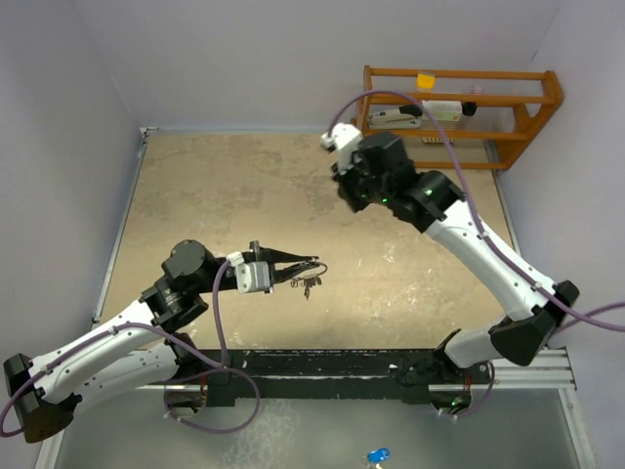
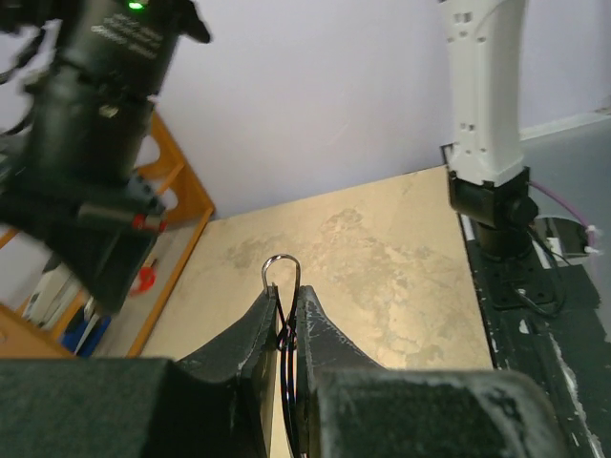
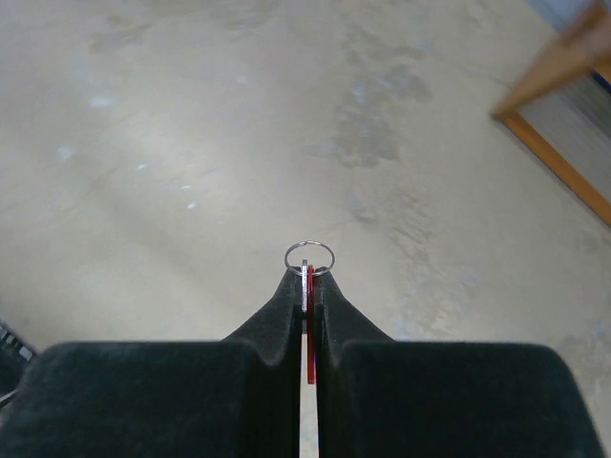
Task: Remove the keys from the keyring
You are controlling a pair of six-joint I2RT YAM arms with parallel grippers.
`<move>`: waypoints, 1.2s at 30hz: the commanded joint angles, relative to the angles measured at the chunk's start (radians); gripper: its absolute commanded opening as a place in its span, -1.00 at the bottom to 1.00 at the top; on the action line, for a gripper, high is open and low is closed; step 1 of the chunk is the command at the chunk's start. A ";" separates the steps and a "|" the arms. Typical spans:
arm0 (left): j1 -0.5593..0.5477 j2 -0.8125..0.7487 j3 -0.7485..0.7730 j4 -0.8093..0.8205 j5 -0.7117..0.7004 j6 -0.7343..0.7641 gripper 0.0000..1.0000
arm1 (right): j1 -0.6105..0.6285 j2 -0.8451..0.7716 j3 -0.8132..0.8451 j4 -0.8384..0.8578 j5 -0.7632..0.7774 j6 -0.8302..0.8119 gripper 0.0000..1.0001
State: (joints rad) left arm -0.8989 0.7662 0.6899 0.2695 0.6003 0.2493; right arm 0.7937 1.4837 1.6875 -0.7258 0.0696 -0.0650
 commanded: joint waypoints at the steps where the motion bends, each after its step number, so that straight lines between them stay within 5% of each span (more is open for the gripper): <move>1: 0.000 -0.011 0.011 0.000 -0.203 -0.002 -1.00 | -0.201 -0.110 -0.179 0.243 -0.022 0.084 -1.00; 12: 0.001 0.190 0.121 0.029 -0.534 -0.080 -1.00 | -0.291 -0.160 -0.641 0.651 -0.097 0.131 -1.00; 19: 0.029 0.284 0.153 0.066 -0.772 -0.163 -1.00 | -0.319 -0.008 -0.687 0.819 -0.163 0.140 -1.00; 25: 0.211 0.345 0.076 0.202 -0.623 -0.358 -1.00 | -0.339 0.133 -0.661 0.917 -0.218 0.144 -1.00; 36: 0.237 0.408 0.070 0.272 -0.613 -0.365 -1.00 | -0.344 0.274 -0.622 0.968 -0.254 0.146 -0.90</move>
State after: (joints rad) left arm -0.6731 1.1740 0.7536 0.4210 -0.0448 -0.0765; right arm 0.4522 1.7626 1.0153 0.1677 -0.1558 0.0761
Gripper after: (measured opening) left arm 0.064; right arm 0.044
